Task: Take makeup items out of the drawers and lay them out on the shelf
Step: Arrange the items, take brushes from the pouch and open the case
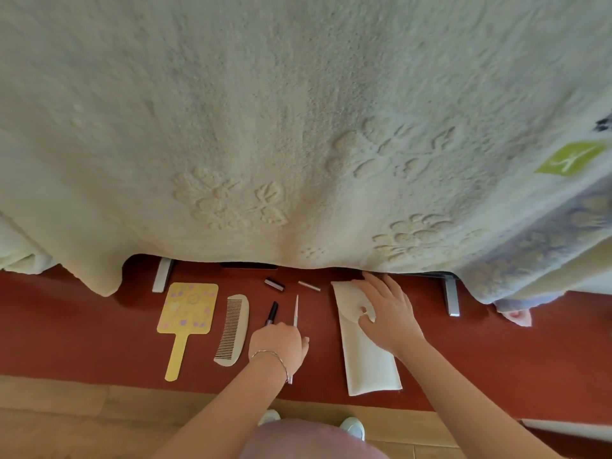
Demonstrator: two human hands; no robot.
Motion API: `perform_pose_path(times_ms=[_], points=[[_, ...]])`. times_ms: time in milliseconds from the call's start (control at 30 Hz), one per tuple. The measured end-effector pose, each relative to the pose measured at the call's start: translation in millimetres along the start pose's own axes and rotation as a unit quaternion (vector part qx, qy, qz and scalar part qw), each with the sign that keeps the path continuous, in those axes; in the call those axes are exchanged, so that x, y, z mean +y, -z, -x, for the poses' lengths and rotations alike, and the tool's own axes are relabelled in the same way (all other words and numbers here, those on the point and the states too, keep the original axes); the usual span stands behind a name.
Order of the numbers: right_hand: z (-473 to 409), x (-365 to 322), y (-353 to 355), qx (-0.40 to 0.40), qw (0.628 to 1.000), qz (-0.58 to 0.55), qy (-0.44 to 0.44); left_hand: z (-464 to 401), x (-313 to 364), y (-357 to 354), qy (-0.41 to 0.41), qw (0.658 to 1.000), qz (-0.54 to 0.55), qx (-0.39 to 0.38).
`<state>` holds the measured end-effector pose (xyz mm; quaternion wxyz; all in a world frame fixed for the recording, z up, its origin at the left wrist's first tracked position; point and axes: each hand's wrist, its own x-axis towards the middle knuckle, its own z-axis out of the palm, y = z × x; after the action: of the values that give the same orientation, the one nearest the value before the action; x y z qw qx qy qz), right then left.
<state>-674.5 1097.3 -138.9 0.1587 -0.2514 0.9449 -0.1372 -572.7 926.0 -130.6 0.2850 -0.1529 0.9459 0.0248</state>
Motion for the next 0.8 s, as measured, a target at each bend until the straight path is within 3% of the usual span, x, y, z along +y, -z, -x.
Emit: perform_pose_path(times_ms=[133,267,600,800], points=[[10,8,0,-0.084,0.996,-0.025,-0.003,7,-2,2,0.006,1.000,0.010,0.003],[14,6,-1,-0.088,0.996,0.000,0.008,16,-3,5,0.000,0.999,0.024,0.023],[31,14,-18,0.072,0.970,0.218,0.080,32,18,-4,-0.076,0.971,0.214,0.077],[48,15,-13,0.143,0.983,0.083,0.078,32,28,-15,-0.113,0.939,0.316,0.076]])
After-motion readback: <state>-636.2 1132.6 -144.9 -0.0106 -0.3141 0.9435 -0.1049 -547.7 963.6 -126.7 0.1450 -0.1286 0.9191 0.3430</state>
